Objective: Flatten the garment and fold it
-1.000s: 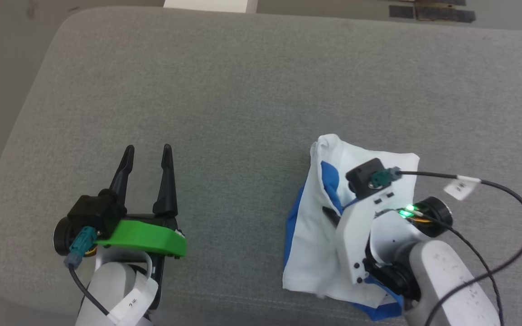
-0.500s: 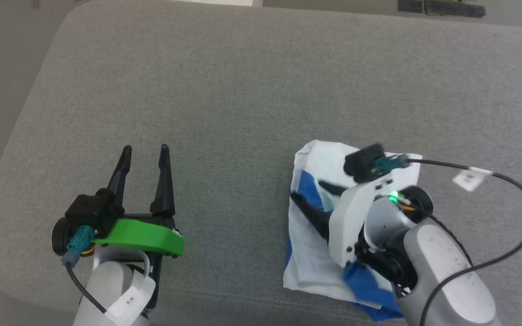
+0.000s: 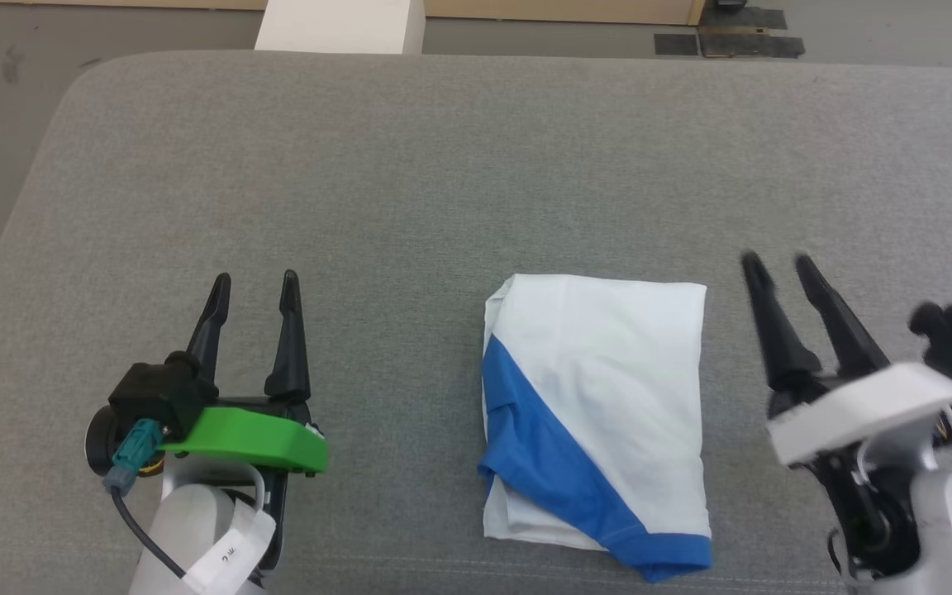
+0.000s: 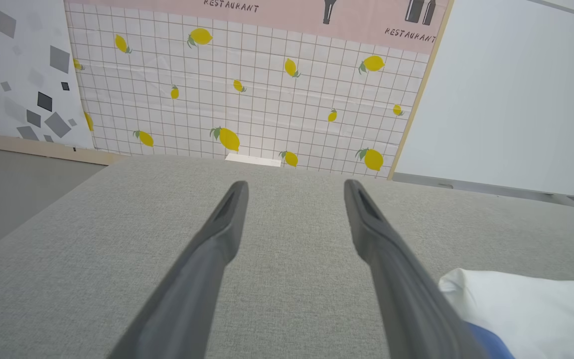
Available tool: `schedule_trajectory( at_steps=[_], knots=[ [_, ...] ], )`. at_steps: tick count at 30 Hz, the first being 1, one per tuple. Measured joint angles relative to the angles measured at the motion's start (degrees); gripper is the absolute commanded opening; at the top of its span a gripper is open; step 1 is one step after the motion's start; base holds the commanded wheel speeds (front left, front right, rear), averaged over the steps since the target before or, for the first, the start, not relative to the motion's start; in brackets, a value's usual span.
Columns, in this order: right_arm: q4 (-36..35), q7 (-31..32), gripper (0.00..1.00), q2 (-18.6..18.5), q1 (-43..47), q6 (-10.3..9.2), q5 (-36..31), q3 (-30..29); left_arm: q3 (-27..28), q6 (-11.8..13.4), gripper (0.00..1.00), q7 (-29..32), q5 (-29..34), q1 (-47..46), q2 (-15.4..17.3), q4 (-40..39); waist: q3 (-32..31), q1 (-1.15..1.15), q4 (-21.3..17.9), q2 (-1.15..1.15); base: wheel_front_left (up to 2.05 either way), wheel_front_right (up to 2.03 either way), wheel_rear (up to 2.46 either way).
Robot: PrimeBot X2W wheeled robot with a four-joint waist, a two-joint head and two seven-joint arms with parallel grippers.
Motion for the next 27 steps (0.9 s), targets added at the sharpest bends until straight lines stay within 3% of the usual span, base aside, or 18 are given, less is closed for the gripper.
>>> schedule_trajectory(
  at_steps=[6,12,20,27],
  knots=[
    [10.27,2.93,1.00,-0.10,3.13,0.00,10.34,-4.64,-0.03,-0.08,1.00,0.00,0.00,0.10,-0.01,-0.24,-0.10,0.00,-0.62,0.00,0.00,0.00,0.00],
    [19.62,7.14,1.00,-0.07,3.07,0.00,21.03,-3.31,-0.26,-0.09,1.00,0.00,0.00,0.48,-0.01,-0.19,-0.07,0.00,-0.10,0.00,0.00,0.00,0.00],
    [29.16,11.40,1.00,-0.04,-0.94,0.00,26.61,1.01,-0.35,-0.10,1.00,0.00,-0.01,0.60,-0.01,-0.07,0.00,0.00,1.09,0.00,0.00,0.00,0.00],
    [34.62,13.68,1.00,-0.21,-5.32,0.03,26.24,4.72,-0.73,-0.10,1.00,0.00,-0.09,0.61,-0.01,0.07,0.01,0.00,1.69,0.00,0.00,0.00,0.00]
  ],
)
